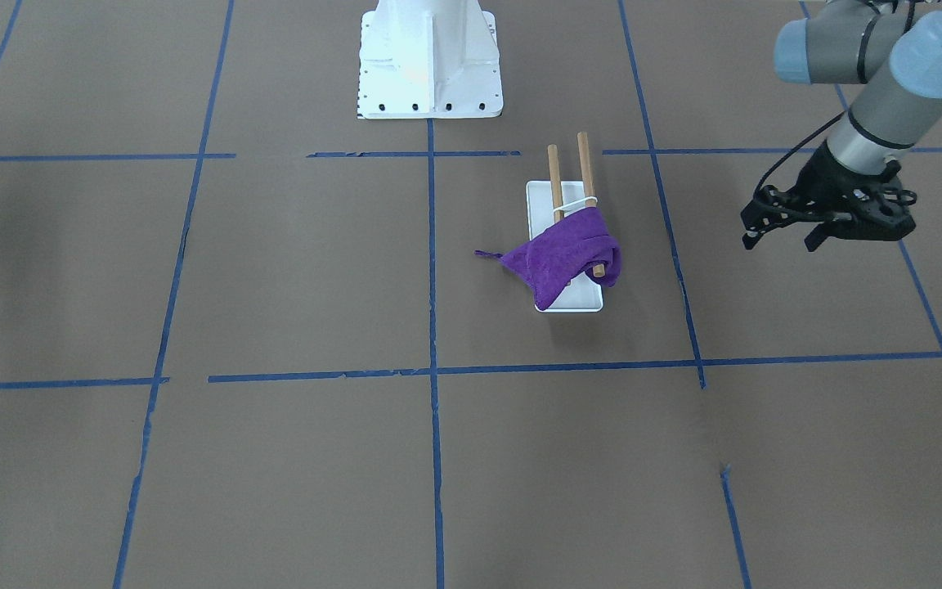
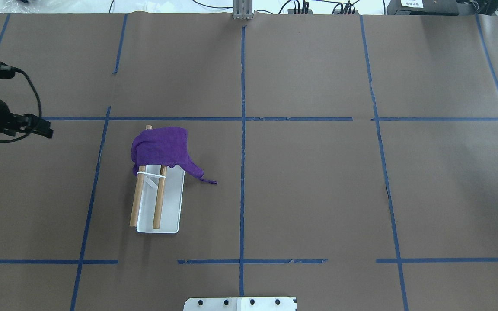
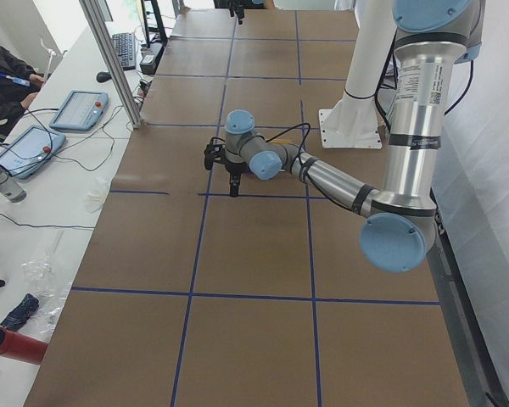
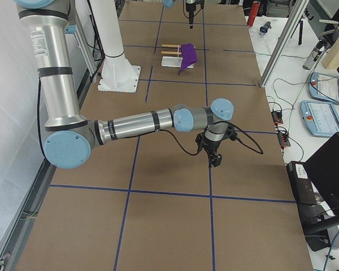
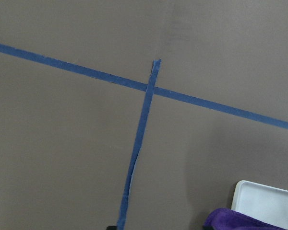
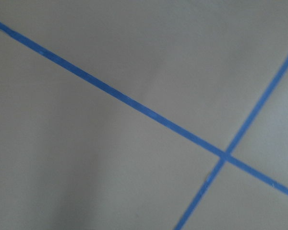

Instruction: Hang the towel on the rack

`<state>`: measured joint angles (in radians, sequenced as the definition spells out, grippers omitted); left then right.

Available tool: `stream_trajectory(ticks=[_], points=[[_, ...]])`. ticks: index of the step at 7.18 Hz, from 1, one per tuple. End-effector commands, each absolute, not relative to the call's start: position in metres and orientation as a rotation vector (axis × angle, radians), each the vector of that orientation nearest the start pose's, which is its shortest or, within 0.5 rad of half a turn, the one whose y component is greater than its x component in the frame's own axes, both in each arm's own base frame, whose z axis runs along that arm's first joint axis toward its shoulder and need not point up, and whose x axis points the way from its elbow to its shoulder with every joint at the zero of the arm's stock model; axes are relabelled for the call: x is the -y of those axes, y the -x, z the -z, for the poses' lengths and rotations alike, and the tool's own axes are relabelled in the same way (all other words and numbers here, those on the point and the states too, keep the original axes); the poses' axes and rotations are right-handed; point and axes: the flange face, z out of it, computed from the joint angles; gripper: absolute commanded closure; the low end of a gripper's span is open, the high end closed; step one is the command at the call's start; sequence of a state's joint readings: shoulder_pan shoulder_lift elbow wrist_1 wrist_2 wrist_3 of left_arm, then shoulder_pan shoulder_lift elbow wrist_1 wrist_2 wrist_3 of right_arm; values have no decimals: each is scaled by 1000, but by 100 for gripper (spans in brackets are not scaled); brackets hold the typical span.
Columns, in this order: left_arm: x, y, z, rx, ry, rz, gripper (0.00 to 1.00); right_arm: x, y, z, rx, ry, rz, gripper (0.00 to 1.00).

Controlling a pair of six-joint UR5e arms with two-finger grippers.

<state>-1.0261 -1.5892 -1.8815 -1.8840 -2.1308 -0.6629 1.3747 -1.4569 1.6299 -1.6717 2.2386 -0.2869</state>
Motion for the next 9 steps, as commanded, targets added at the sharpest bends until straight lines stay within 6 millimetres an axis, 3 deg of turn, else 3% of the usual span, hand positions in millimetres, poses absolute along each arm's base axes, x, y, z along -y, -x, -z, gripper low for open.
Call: stream_trajectory(ticks=[1,2,3,4,5,6,8,9], points=[[488,-80,-553,-651,-277,-267,0,505,-28,-663,695,1,330,0],[489,-27,-590,-651,-249,-313,0,486,-48,-682,717,26,268,0],[481,17,-610,-675,-227,-270,0,469,-63,-693,752,35,216,0],[478,35,-619,-697,-201,-218,0,455,-76,-699,756,25,188,0],[472,45,-622,-695,-203,-200,0,456,-97,-677,748,-38,158,0],[454,45,-644,-700,-156,-184,0,455,-103,-658,744,-66,143,0],[449,53,-632,-723,-171,-167,0,460,-103,-651,743,-53,67,0],[448,53,-639,-727,-140,-152,0,464,-103,-647,741,-61,72,0]])
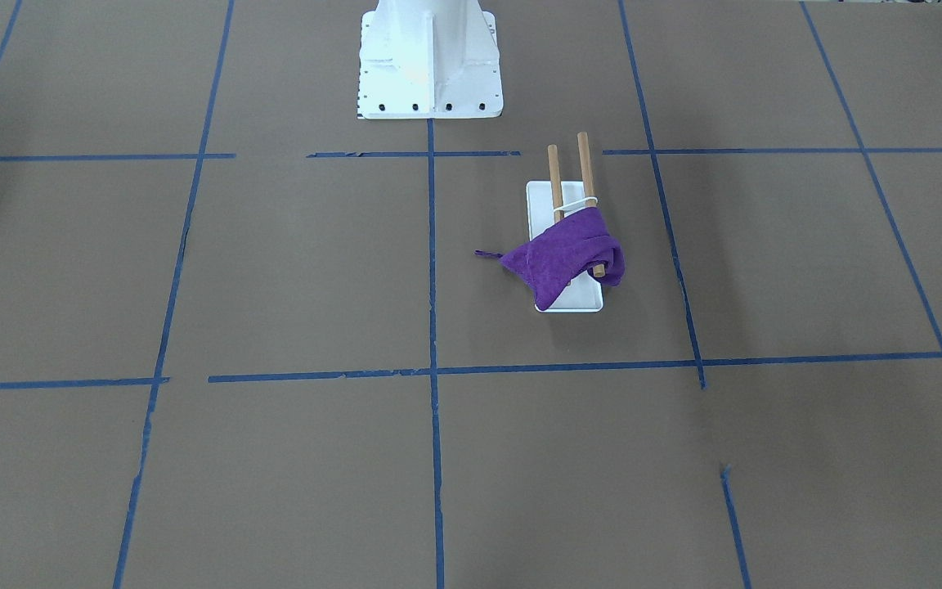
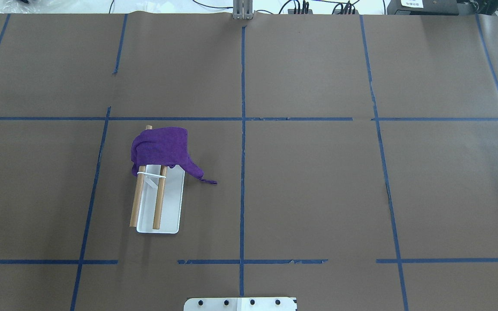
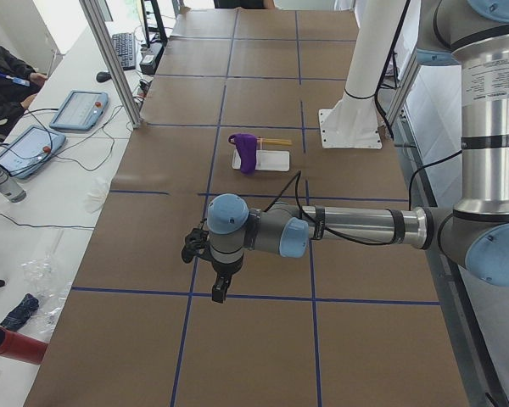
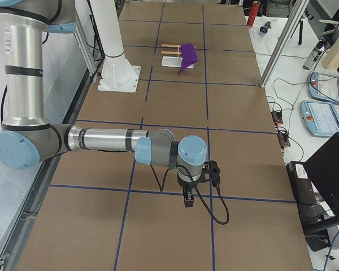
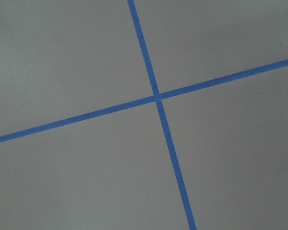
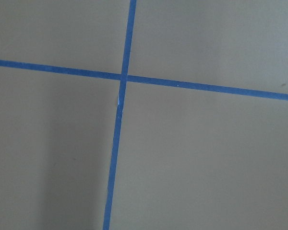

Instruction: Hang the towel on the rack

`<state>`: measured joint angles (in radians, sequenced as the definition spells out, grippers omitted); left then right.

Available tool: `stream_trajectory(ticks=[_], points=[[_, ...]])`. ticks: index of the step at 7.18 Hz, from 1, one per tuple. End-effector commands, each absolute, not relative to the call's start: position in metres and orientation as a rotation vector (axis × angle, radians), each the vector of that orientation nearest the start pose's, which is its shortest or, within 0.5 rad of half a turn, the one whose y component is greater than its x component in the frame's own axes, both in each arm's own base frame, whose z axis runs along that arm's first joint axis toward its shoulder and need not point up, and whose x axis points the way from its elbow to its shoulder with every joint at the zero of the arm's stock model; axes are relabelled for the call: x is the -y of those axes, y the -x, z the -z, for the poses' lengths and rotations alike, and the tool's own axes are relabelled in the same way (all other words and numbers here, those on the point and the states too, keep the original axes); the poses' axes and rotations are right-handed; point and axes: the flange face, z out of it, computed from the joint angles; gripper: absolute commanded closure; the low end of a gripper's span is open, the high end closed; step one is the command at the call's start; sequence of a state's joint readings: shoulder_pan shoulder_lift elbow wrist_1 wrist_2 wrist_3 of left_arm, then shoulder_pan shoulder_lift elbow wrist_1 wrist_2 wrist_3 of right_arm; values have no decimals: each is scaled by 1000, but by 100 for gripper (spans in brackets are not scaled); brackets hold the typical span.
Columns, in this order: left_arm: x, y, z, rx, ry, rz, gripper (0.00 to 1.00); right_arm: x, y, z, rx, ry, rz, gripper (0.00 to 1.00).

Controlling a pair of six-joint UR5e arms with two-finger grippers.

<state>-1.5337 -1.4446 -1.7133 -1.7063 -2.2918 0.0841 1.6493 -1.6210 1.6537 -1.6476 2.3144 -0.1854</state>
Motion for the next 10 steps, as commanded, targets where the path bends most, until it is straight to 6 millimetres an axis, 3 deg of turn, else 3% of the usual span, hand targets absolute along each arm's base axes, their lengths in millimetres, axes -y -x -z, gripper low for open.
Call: stream_trajectory(ticks=[1,2,5,8,9,10], points=[[451,56,-632,-729,-137,-143,0,464,-101,-648,740,-57,72,0],[462,57,-631,-726,-108,-130,0,464,-101,-648,741,-58,73,0],[463,57,-623,-726,-92,-125,0,466,-97,-648,736,-58,92,0],[465,57,-600,-723,-139,-147,0,465,-97,-650,737,-52,82,0],[464,57,-610,-722,-122,-140,0,465,-96,-650,737,-51,82,0],[465,57,-607,-722,-127,-143,0,465,-97,-650,737,-54,84,0]])
